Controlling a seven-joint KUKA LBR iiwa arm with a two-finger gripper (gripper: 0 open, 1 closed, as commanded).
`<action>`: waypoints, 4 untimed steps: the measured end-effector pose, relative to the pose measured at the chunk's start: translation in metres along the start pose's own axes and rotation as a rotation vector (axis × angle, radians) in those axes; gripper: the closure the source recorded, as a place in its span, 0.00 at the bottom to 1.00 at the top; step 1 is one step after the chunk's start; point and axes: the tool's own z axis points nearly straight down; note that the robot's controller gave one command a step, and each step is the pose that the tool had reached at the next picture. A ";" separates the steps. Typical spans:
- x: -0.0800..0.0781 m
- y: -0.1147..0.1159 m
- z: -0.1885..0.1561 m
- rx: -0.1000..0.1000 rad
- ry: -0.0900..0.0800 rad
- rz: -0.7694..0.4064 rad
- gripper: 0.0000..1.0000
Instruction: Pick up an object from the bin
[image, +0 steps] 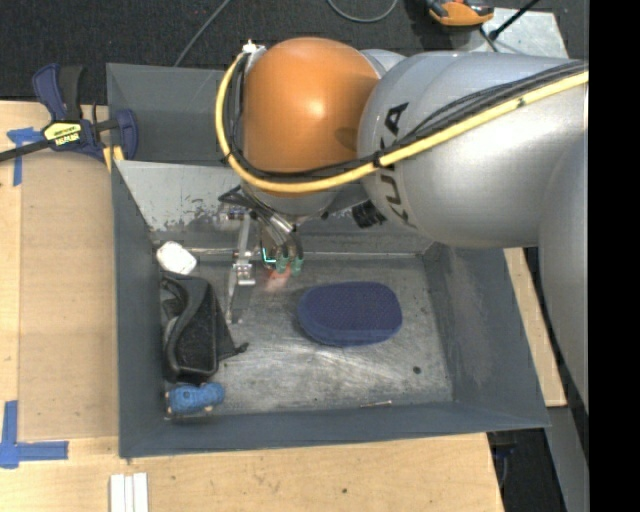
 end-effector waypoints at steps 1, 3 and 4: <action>0.021 0.021 0.117 -0.003 -0.009 0.017 0.00; 0.016 0.036 0.136 0.004 0.014 -0.519 1.00; 0.018 0.033 0.065 -0.001 -0.017 -0.521 1.00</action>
Offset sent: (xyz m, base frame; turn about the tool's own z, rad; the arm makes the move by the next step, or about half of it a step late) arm -0.0221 0.0202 -0.1166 0.0186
